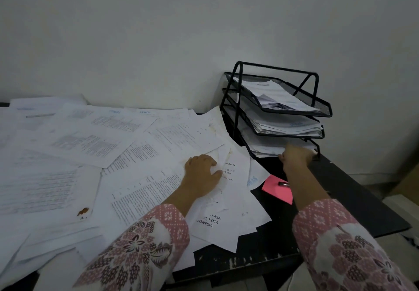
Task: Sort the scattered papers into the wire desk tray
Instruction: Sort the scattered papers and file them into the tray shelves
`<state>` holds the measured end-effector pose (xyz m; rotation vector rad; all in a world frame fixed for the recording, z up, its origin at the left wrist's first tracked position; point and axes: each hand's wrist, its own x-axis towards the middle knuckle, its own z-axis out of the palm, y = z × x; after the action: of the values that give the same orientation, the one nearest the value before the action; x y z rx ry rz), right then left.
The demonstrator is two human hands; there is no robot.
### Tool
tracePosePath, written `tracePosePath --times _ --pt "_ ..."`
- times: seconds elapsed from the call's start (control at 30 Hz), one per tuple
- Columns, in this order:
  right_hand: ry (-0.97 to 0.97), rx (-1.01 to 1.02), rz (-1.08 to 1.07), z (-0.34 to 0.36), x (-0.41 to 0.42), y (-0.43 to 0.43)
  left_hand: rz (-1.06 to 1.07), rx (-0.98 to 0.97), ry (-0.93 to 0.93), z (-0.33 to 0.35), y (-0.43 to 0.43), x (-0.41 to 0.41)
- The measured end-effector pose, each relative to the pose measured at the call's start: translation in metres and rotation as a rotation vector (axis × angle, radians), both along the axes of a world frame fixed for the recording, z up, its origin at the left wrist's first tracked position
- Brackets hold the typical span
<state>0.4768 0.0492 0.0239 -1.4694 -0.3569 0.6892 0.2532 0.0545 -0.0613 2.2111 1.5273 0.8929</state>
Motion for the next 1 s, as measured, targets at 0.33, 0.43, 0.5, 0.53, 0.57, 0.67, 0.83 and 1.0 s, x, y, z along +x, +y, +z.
tracePosePath --times 0.33,0.43,0.5,0.53,0.57,0.67,0.83,1.0 --pt "-0.286 0.02 0.409 0.002 -0.127 -0.002 -0.152 -0.213 -0.409 0.052 -0.008 -0.076" --pt "-0.413 -0.044 0.552 -0.003 -0.166 -0.002 -0.068 -0.105 -0.329 0.06 -0.007 -0.123" --pt "-0.541 -0.083 0.65 -0.007 -0.19 -0.001 0.016 -0.059 -0.248 0.061 -0.008 -0.16" --pt "-0.618 -0.102 0.692 -0.009 -0.201 -0.002 0.059 -0.036 -0.192 0.058 -0.007 -0.179" --pt "-0.698 -0.116 0.735 -0.01 -0.213 -0.002 0.111 -0.015 -0.134 0.055 -0.007 -0.199" --pt "-0.88 -0.145 0.827 -0.017 -0.244 0.001 0.315 0.002 0.03 0.047 -0.007 -0.245" --pt "-1.165 -0.321 0.858 -0.033 -0.285 0.007 0.429 -0.202 0.333 0.036 -0.021 -0.287" --pt "-1.305 -0.432 0.878 -0.044 -0.297 0.005 0.385 -0.127 0.44 0.022 -0.026 -0.3"
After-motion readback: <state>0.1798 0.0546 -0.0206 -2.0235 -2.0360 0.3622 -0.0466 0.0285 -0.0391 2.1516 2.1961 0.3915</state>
